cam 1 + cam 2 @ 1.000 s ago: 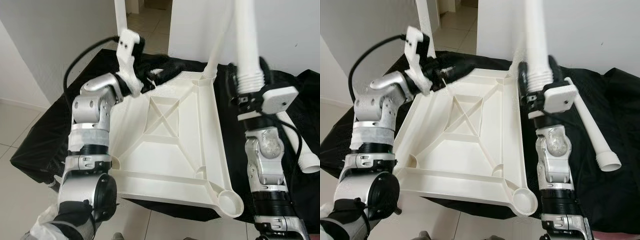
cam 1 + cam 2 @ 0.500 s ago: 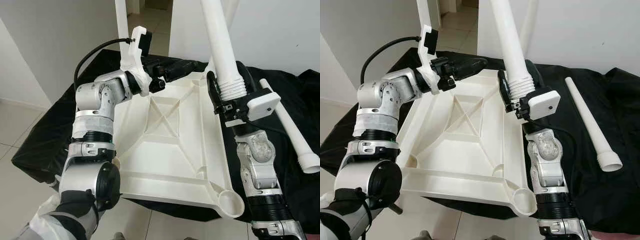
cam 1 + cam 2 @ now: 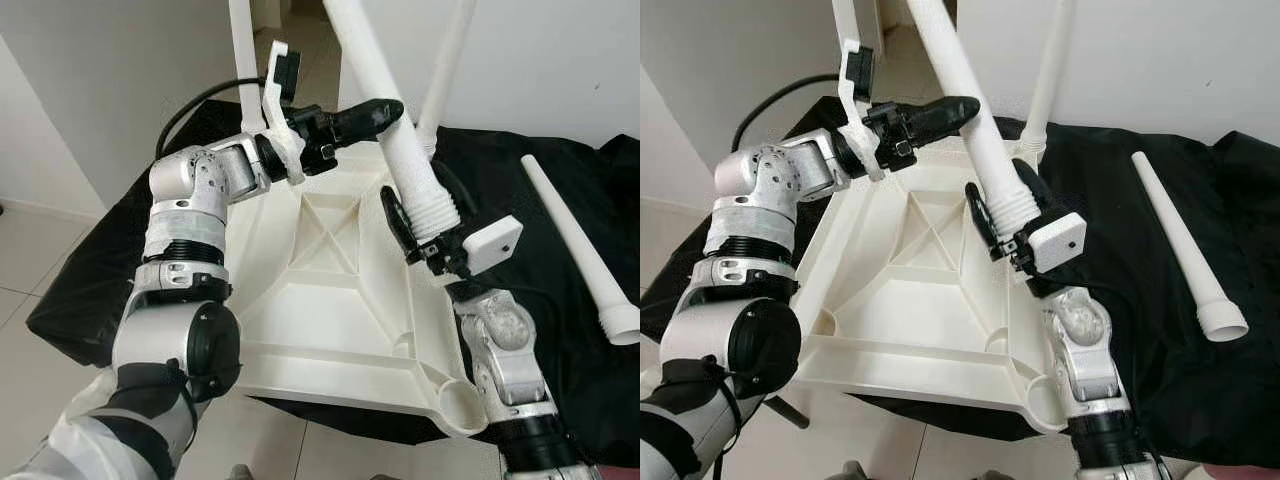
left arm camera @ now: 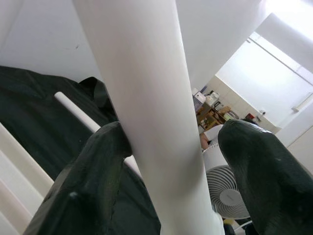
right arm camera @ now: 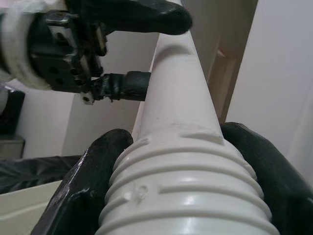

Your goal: Building children table

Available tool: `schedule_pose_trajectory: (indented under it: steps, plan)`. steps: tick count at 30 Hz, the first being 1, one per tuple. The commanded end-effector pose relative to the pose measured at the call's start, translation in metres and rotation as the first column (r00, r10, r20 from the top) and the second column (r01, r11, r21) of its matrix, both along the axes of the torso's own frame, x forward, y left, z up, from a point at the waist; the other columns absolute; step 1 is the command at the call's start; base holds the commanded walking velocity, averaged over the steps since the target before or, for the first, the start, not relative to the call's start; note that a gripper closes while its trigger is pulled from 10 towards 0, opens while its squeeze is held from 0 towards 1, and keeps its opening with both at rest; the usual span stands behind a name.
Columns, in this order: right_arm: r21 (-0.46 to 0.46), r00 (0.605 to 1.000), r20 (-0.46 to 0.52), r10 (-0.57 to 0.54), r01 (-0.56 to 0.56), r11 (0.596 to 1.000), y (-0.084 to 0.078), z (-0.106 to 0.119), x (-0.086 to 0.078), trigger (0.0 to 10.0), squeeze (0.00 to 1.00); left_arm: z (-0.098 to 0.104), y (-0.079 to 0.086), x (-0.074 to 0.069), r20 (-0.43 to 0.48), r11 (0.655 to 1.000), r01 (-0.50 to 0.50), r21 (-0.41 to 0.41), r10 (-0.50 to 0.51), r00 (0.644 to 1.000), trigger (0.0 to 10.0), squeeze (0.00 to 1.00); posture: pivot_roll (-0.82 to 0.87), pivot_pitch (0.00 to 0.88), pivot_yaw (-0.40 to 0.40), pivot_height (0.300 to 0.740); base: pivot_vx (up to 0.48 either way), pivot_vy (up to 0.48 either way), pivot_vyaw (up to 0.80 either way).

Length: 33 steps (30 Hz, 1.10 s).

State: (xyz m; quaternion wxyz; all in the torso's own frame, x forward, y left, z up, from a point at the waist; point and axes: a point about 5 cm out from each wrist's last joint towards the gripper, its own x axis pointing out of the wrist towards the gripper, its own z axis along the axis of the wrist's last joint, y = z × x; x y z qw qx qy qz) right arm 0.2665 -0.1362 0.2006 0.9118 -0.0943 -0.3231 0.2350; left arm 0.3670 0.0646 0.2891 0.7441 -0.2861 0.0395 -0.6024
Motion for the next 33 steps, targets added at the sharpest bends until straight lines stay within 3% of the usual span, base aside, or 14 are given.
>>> schedule_pose_trajectory:
  steps: [1,3,5,7,17,18,19,25,26,33]
  plan:
    - [-0.022,0.999,-0.014,0.040,-0.041,0.999,0.006,-0.003,-0.003,10.0,0.00,0.013,-0.002,0.001,0.045,1.000,-0.001,-0.013,0.002,0.999,10.0,0.00,-0.11,0.000,0.039,0.740,0.000,0.000,0.00]
    - [-0.036,0.998,-0.046,0.051,-0.053,0.998,0.005,-0.012,-0.009,10.0,0.00,0.015,-0.001,0.010,0.023,0.999,-0.051,-0.007,0.051,0.998,10.0,0.00,-0.12,0.000,0.037,0.740,0.000,0.000,0.00]
    - [-0.036,0.998,-0.046,0.051,-0.053,0.998,0.005,-0.012,-0.009,10.0,0.00,0.015,-0.001,0.010,0.023,0.999,-0.051,-0.007,0.051,0.998,10.0,0.00,-0.12,0.000,0.037,0.740,0.000,0.000,0.00]
    - [-0.043,0.995,-0.079,0.056,-0.060,0.997,0.003,-0.020,-0.015,10.0,0.00,0.019,0.004,0.019,-0.014,0.992,-0.126,0.003,0.126,0.992,10.0,0.00,-0.12,0.000,0.035,0.740,0.000,0.000,0.00]
    - [-0.054,0.993,-0.108,0.055,-0.061,0.997,0.001,-0.029,-0.021,10.0,0.00,0.023,0.016,0.030,-0.042,0.969,-0.245,0.025,0.246,0.968,10.0,0.00,-0.12,0.000,0.035,0.740,0.000,0.000,0.00]
    - [-0.053,0.992,-0.116,0.053,-0.060,0.997,0.001,-0.031,-0.022,10.0,0.00,0.024,0.020,0.034,-0.071,0.956,-0.294,0.020,0.294,0.953,4.4,0.00,-0.12,0.000,0.033,0.740,0.000,0.000,0.00]
    - [-0.047,0.991,-0.123,0.051,-0.058,0.997,0.001,-0.032,-0.023,10.0,0.00,0.022,0.022,0.035,-0.082,0.949,-0.314,0.023,0.314,0.946,0.0,0.00,-0.12,0.000,0.032,0.740,0.000,0.000,0.00]
    - [0.016,0.986,-0.157,0.048,-0.046,0.999,-0.001,-0.035,-0.023,10.0,0.00,0.017,0.021,0.036,-0.110,0.947,-0.321,0.006,0.319,0.941,0.0,0.00,-0.12,0.000,0.028,0.740,0.000,0.000,0.00]
    - [0.030,0.986,-0.161,0.044,-0.040,0.999,-0.002,-0.036,-0.022,10.0,1.00,0.018,0.021,0.037,-0.118,0.944,-0.331,-0.003,0.328,0.937,0.0,0.00,-0.11,0.000,0.025,0.740,0.000,0.000,0.00]
    - [0.056,0.987,-0.159,0.014,-0.005,0.998,-0.006,-0.037,-0.021,10.0,1.00,0.024,0.025,0.042,-0.165,0.922,-0.385,-0.042,0.373,0.913,0.0,0.00,-0.10,0.000,0.018,0.740,0.000,0.000,0.00]
